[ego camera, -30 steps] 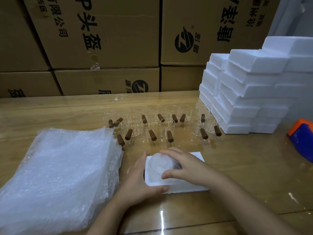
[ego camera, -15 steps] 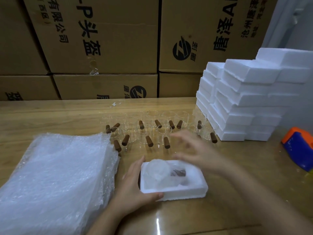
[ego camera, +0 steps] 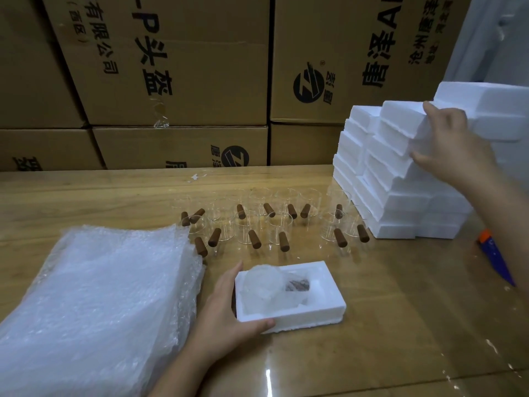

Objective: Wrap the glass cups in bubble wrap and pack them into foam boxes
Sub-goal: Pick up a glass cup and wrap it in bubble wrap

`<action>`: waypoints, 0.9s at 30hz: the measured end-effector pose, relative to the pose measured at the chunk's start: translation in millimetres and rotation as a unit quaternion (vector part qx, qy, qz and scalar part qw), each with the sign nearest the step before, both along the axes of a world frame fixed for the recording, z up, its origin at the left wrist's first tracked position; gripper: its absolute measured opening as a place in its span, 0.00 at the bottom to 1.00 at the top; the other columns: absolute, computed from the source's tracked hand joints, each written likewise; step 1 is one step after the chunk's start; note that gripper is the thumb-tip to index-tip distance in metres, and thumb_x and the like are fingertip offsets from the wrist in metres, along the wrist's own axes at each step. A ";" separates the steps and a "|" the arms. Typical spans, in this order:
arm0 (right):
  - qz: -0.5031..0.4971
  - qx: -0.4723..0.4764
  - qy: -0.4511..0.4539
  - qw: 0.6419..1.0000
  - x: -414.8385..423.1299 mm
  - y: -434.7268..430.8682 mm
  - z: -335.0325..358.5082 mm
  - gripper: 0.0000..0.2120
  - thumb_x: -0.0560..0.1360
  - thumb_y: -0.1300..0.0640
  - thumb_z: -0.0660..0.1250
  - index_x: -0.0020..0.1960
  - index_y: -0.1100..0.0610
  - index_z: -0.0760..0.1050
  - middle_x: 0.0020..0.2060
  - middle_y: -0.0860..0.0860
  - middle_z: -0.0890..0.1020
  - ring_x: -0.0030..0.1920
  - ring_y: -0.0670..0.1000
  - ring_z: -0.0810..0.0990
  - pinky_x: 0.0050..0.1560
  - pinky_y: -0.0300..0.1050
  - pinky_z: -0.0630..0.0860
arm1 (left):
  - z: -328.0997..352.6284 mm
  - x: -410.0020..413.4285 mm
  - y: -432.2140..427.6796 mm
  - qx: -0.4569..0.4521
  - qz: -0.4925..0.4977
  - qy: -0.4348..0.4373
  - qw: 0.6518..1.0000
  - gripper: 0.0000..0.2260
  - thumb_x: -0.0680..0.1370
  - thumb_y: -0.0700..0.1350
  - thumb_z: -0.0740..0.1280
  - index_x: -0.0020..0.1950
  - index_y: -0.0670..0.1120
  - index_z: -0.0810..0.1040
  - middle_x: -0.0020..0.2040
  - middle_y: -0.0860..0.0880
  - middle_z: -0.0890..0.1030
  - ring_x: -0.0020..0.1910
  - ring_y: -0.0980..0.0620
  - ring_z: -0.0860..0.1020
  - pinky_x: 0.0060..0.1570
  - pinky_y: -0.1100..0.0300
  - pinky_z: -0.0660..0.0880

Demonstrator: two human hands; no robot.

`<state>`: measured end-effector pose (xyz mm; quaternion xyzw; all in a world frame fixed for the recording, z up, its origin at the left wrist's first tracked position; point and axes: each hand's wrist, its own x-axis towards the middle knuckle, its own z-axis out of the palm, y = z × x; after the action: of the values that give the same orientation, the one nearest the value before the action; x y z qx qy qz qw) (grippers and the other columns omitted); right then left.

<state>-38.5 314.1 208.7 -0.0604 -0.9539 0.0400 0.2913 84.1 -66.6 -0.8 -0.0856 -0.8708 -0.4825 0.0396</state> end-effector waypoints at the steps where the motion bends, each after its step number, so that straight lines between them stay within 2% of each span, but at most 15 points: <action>1: -0.001 -0.001 0.004 1.000 -2.0 1.0 -1.2 0.36 0.74 0.54 0.68 0.76 0.50 0.51 0.69 0.58 0.60 0.55 0.67 0.74 0.47 0.60 0.73 | -0.1 0.0 -0.3 0.000 0.000 -0.002 1.000 0.50 0.55 0.66 0.76 0.72 0.66 0.54 0.71 0.64 0.62 0.69 0.65 0.63 0.65 0.64 0.63; 7: 0.011 0.010 0.077 0.997 2.1 -2.4 8.5 0.31 0.74 0.60 0.65 0.75 0.53 0.57 0.63 0.61 0.64 0.52 0.68 0.73 0.47 0.61 0.74 | 0.7 0.1 -0.3 0.001 -0.005 0.002 1.000 0.47 0.56 0.66 0.75 0.69 0.69 0.53 0.70 0.66 0.61 0.68 0.66 0.62 0.65 0.64 0.63; 11: 0.069 0.007 0.187 0.980 23.2 -17.6 19.8 0.29 0.75 0.59 0.66 0.72 0.54 0.61 0.61 0.62 0.67 0.53 0.67 0.72 0.49 0.63 0.75 | 0.8 -0.8 -0.1 0.004 -0.009 0.005 1.000 0.44 0.57 0.66 0.75 0.67 0.71 0.53 0.69 0.68 0.60 0.67 0.66 0.62 0.64 0.65 0.63; 13: 0.133 -0.041 0.245 0.960 38.3 -28.5 20.6 0.26 0.75 0.54 0.66 0.71 0.50 0.62 0.61 0.59 0.69 0.50 0.61 0.75 0.48 0.56 0.76 | 0.4 -1.2 0.0 -0.002 -0.015 0.005 1.000 0.44 0.57 0.66 0.74 0.66 0.71 0.53 0.69 0.68 0.60 0.67 0.67 0.62 0.64 0.65 0.62; 16: 0.232 -0.230 0.282 0.902 61.8 -50.7 8.2 0.22 0.74 0.47 0.67 0.66 0.48 0.68 0.57 0.47 0.77 0.43 0.42 0.76 0.42 0.35 0.73 | -1.2 -1.8 -1.9 0.020 -0.025 -0.006 0.999 0.44 0.60 0.67 0.73 0.71 0.68 0.54 0.71 0.69 0.58 0.69 0.69 0.60 0.66 0.65 0.61; 18: 0.279 -0.395 0.210 0.850 72.2 -68.3 -13.3 0.15 0.74 0.45 0.66 0.59 0.47 0.74 0.47 0.40 0.80 0.39 0.37 0.75 0.37 0.31 0.73 | 0.6 -1.6 -2.2 0.082 -0.010 -0.010 0.997 0.37 0.66 0.67 0.68 0.72 0.66 0.57 0.71 0.68 0.60 0.70 0.68 0.61 0.64 0.67 0.63; 20: 0.312 -0.539 0.069 0.779 78.1 -86.0 -44.8 0.05 0.76 0.50 0.65 0.50 0.48 0.78 0.39 0.39 0.82 0.35 0.38 0.77 0.34 0.31 0.73 | 5.8 -1.9 -0.9 0.176 0.032 -0.009 0.984 0.25 0.70 0.65 0.64 0.66 0.67 0.66 0.67 0.67 0.68 0.67 0.67 0.67 0.60 0.69 0.68; 22: 0.307 -0.612 -0.070 0.726 80.8 -99.7 -78.6 0.07 0.75 0.51 0.65 0.45 0.53 0.79 0.38 0.44 0.85 0.35 0.41 0.81 0.35 0.34 0.76 | 8.8 -2.3 -1.4 0.233 0.080 0.007 0.969 0.18 0.72 0.62 0.62 0.61 0.62 0.74 0.61 0.63 0.77 0.62 0.62 0.74 0.60 0.60 0.72; 24: 0.269 -0.627 -0.181 0.708 83.5 -108.2 -109.1 0.17 0.68 0.45 0.66 0.48 0.57 0.81 0.43 0.52 0.86 0.43 0.49 0.84 0.43 0.43 0.79 | 11.6 -1.8 -2.8 0.249 0.117 0.016 0.961 0.12 0.78 0.55 0.63 0.58 0.56 0.78 0.56 0.57 0.81 0.57 0.57 0.78 0.58 0.53 0.74; 25: 0.250 -0.627 -0.216 0.705 85.2 -110.4 -121.0 0.21 0.66 0.44 0.67 0.49 0.58 0.81 0.44 0.53 0.86 0.44 0.50 0.84 0.44 0.44 0.79 | 12.4 -1.3 -2.9 0.256 0.130 0.018 0.958 0.09 0.80 0.51 0.62 0.57 0.54 0.79 0.54 0.55 0.82 0.54 0.56 0.79 0.55 0.53 0.75; 27: 0.230 -0.623 -0.245 0.706 87.5 -113.0 -138.4 0.21 0.64 0.42 0.68 0.44 0.58 0.82 0.40 0.52 0.85 0.38 0.48 0.83 0.35 0.37 0.76 | 15.0 -0.6 -2.0 0.270 0.148 0.014 0.951 0.10 0.81 0.47 0.59 0.56 0.51 0.79 0.49 0.54 0.84 0.48 0.57 0.81 0.46 0.61 0.77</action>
<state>49.0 201.0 70.4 -0.0146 -0.7337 0.6752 -0.0749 83.5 -68.6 14.2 0.0510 -0.7103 -0.6870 0.1446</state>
